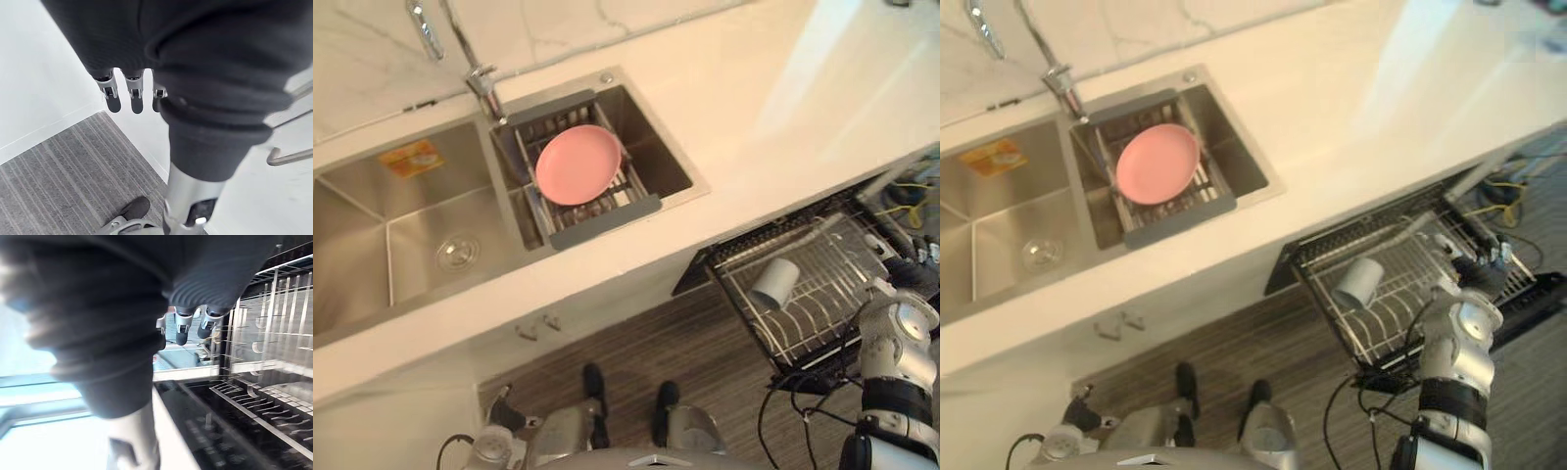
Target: Walk over to the sink, pick up the cup, carry it to the dishwasher, place the cup inside the dishwasher, then close the dishwasher door
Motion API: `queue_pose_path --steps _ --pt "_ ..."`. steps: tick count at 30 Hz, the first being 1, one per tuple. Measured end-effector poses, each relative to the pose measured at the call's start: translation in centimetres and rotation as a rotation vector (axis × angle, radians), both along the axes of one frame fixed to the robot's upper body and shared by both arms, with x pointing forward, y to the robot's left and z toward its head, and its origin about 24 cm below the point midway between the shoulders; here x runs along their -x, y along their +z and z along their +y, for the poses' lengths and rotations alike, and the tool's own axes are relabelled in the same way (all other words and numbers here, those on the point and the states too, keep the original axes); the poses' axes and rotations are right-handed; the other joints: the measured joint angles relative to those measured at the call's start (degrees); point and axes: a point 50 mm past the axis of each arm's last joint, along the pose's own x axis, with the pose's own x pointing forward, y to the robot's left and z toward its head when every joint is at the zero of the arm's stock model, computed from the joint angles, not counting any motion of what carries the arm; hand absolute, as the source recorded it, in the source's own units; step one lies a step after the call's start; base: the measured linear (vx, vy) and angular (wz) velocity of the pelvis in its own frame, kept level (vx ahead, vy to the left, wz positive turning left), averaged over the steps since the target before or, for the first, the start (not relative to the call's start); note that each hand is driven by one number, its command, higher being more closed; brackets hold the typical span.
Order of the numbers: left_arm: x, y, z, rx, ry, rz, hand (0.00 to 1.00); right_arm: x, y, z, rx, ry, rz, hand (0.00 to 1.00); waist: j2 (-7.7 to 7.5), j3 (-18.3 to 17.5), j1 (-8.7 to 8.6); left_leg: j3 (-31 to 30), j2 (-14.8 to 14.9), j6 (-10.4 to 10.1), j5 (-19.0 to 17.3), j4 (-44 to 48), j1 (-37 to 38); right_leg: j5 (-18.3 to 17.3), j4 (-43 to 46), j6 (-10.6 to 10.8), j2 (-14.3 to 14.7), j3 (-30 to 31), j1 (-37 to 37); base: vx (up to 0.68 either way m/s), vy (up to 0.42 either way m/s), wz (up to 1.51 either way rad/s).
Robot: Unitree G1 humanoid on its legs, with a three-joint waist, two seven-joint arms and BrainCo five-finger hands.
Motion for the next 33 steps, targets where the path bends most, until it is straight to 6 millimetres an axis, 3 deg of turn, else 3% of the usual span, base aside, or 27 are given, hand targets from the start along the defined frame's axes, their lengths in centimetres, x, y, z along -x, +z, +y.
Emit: queue_pose_path --steps 4,7,10,13,15,22,27,33 --pt "-0.4 -0.1 0.0 0.010 0.011 0.006 0.00 2.8 0.9 0.4 -0.032 -0.024 -0.190 0.00 -1.80 -2.88 -1.81 1.71 0.37 0.52 -0.66 -0.01 0.58 1.92 -3.54 -0.08 0.92 1.57 1.18 0.03 0.007 -0.24" --pt "-0.9 -0.1 -0.5 0.058 0.026 -0.002 0.00 3.9 1.7 0.6 -0.020 -0.006 -0.289 0.00 -1.92 -3.12 -2.65 2.63 0.35 0.87 -1.08 -0.03 1.79 2.68 -5.05 0.13 1.03 1.91 2.88 0.02 0.018 -0.16" --pt "-0.3 -0.6 -1.3 0.123 0.057 0.030 0.00 4.5 3.1 1.7 0.025 0.092 -0.419 0.00 -1.86 -4.56 -3.26 3.15 0.34 1.33 -1.75 -0.05 1.84 3.16 -6.48 -0.27 1.25 2.99 3.16 0.00 0.018 -0.15" --pt "0.0 -0.9 -1.5 0.196 0.096 0.049 0.00 4.5 5.8 3.9 0.151 0.272 -0.554 0.00 -1.96 -4.65 -3.35 3.22 0.29 1.41 -1.81 -0.06 1.88 3.58 -7.25 -0.19 1.25 2.95 3.56 0.00 0.005 0.00" --pt "0.5 -1.2 -1.3 0.239 0.133 0.075 0.00 3.4 7.2 6.7 0.254 0.429 -0.589 0.00 -2.43 -5.77 -3.02 2.81 0.20 1.44 -1.85 -0.06 1.84 3.98 -7.86 0.20 1.25 2.44 4.02 0.02 -0.001 0.11" --pt "0.6 -1.4 -1.0 0.288 0.197 0.089 0.00 -2.7 7.5 13.2 0.368 0.718 -0.418 0.00 -3.49 -7.40 -0.07 -2.60 -1.01 1.84 -1.22 -0.06 1.67 4.00 -9.16 0.36 0.79 -3.55 7.32 0.02 0.002 0.40" --pt "0.8 -1.3 0.1 0.283 0.271 0.095 0.00 -6.0 7.0 14.2 0.484 0.656 -0.220 0.00 -3.52 -7.68 3.26 -5.70 -2.15 1.84 -1.17 -0.06 1.72 3.03 -9.00 1.06 0.03 -6.76 8.98 0.03 0.017 0.41" --pt "3.9 -1.8 1.0 0.269 0.346 0.183 0.00 -7.9 6.7 14.6 0.716 0.594 -0.021 0.00 -3.80 -7.61 4.21 -8.34 -3.51 2.44 -0.77 -0.06 2.02 2.45 -9.08 1.91 -0.85 -9.81 10.80 0.05 0.022 0.24"
